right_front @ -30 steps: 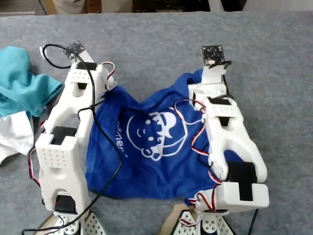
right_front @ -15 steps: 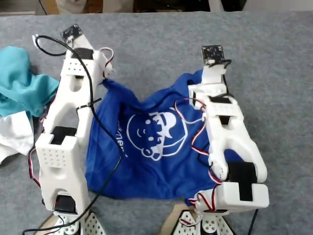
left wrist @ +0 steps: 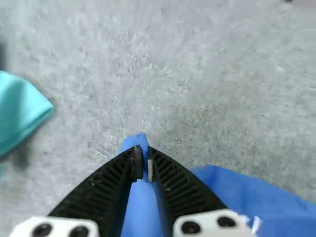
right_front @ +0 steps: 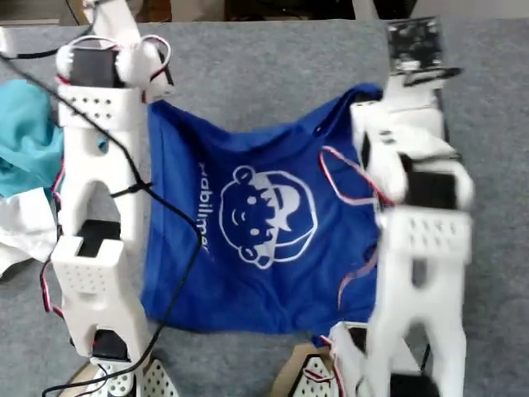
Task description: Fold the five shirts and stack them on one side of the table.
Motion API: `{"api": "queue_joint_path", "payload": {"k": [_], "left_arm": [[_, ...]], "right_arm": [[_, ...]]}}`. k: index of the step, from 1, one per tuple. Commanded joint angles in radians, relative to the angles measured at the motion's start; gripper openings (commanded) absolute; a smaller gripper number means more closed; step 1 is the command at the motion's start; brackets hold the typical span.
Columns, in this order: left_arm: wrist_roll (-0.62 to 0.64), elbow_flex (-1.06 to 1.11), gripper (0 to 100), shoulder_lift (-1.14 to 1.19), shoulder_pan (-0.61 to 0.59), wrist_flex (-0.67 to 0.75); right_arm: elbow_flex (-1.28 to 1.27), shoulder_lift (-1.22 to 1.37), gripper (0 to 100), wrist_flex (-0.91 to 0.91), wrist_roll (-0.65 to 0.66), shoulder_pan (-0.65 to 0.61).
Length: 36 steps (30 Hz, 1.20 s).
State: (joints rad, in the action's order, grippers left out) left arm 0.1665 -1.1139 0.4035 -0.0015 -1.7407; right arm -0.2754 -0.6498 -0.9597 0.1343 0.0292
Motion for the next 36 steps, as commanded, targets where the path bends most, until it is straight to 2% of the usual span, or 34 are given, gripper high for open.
{"api": "queue_joint_path", "payload": {"k": [1,4,7,12,20,28,36], "left_arm": [[-0.038,-0.092,2,-0.122,-0.041,-0.02],[-0.061,-0.077,2,-0.231,-0.075,-0.02],[-0.091,-0.04,2,-0.344,-0.104,-0.02],[-0.13,0.046,2,-0.549,-0.132,-0.02],[-0.172,0.304,2,-0.839,-0.132,-0.018],[-0.166,0.359,2,-1.021,-0.132,-0.017],[-0.166,0.35,2,-1.027,-0.132,-0.014]], "right_arm": [[0.223,-0.159,0.5,-0.101,0.104,0.019],[0.403,-0.177,0.5,-0.176,0.175,0.022],[0.582,-0.145,0.5,-0.244,0.19,0.071],[0.923,0.004,0.5,-0.348,0.245,0.139],[1.46,0.242,0.5,-0.563,0.327,0.134],[1.524,0.228,0.5,-0.563,0.384,0.134],[1.495,0.225,0.5,-0.302,0.411,0.136]]}}
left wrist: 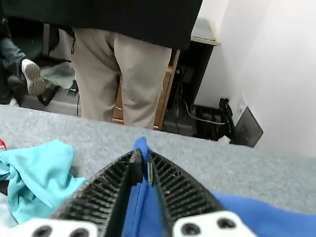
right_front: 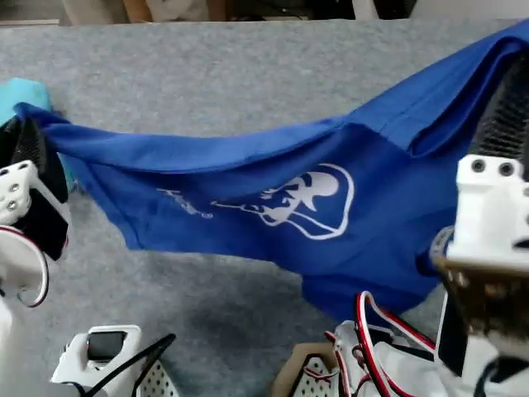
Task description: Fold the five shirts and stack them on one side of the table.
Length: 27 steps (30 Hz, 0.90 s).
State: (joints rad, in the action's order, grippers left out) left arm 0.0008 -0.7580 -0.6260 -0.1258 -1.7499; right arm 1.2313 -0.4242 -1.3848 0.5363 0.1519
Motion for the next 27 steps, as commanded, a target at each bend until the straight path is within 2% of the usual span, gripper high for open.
{"api": "queue_joint_path", "payload": {"k": [1,4,7,16,19,22,27], "left_arm": [[0.0,-0.005,2,0.001,-0.008,0.008],[0.0,-0.006,2,-0.004,-0.008,0.031],[0.002,-0.006,2,-0.005,-0.009,0.037],[-0.002,0.014,2,0.002,-0.008,0.028],[-0.008,0.115,2,0.007,-0.008,0.057],[-0.002,0.331,2,0.004,-0.008,0.192],[0.0,0.72,2,0.005,-0.008,0.597]], "right_arm": [[-0.015,-0.001,0.5,0.167,0.009,0.013],[-0.015,-0.002,0.5,0.264,0.009,0.012],[-0.015,-0.004,0.5,0.285,0.011,0.012],[-0.081,0.001,0.5,0.084,0.009,0.01],[-0.188,0.001,0.5,0.083,0.009,0.008],[-0.344,0.001,0.5,0.143,0.009,0.008],[-0.69,0.025,0.5,0.308,0.017,-0.028]]}}
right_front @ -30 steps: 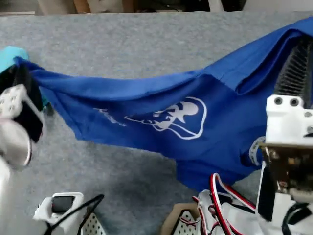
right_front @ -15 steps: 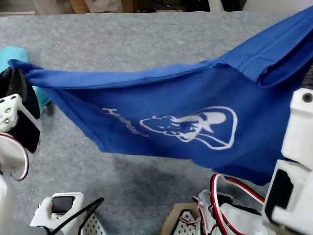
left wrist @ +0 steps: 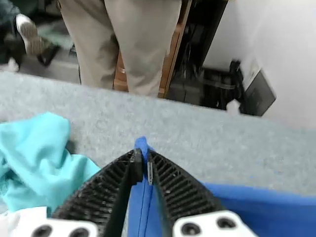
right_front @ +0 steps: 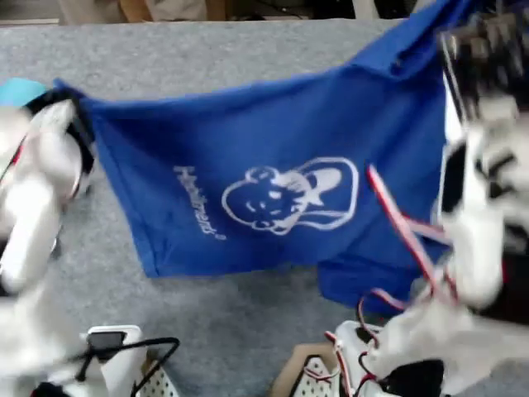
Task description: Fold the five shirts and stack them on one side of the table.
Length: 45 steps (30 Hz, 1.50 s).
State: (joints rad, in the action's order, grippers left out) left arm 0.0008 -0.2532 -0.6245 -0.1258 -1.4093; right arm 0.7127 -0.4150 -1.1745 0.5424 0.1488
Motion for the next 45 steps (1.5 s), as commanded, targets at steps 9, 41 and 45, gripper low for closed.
{"api": "queue_joint_path", "payload": {"k": [9,41,45], "left_arm": [[0.0,0.695,2,0.048,-0.002,1.117],[-0.006,0.293,2,0.644,0.009,0.453],[-0.031,0.302,2,0.65,0.057,0.319]], "right_arm": [[-0.321,0.291,0.4,0.396,-0.015,-0.085],[-0.087,0.67,0.4,-0.215,0.049,-0.031],[-0.087,0.665,0.4,-0.333,0.081,-0.015]]}}
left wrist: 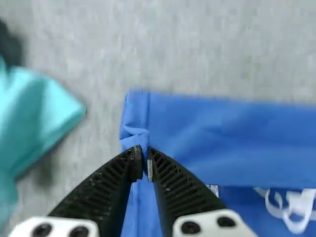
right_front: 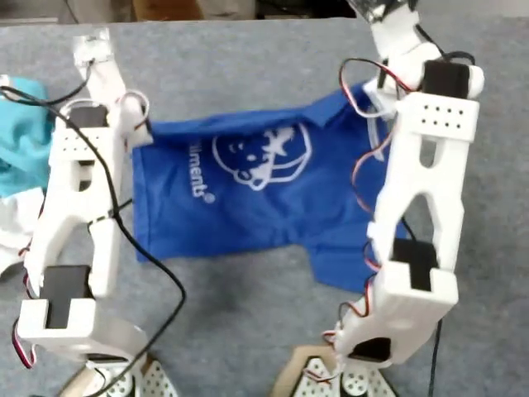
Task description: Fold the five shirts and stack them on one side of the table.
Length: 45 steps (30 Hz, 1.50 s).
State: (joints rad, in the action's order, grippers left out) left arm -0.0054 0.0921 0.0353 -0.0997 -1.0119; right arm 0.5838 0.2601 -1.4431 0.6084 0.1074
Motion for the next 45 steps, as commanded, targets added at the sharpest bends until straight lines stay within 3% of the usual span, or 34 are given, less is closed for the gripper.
{"api": "queue_joint_path", "payload": {"k": [1,8,18,22,30,38,45], "left_arm": [[-0.037,-0.031,2,-0.015,0.041,-0.092],[-0.086,0.114,2,-0.071,0.081,-0.097],[-0.084,0.305,2,-0.309,0.086,-0.137],[-0.084,0.404,2,-0.404,0.089,-0.135],[-0.081,0.624,2,-0.51,0.132,-0.123],[-0.078,0.632,2,-0.529,0.112,-0.098],[-0.114,0.641,2,-0.524,0.032,-0.098]], "right_arm": [[0.042,-0.021,0.4,-0.089,0.015,0.035],[-0.16,-0.208,0.4,-0.118,0.075,0.059],[-0.903,-0.704,0.4,0.144,0.123,0.077],[-1.101,-0.875,0.4,0.17,0.121,0.077],[-1.291,-1.078,0.4,0.166,0.124,0.18],[-1.428,-1.188,0.4,0.166,0.255,0.32],[-1.514,-1.296,0.4,0.141,0.327,0.358]]}}
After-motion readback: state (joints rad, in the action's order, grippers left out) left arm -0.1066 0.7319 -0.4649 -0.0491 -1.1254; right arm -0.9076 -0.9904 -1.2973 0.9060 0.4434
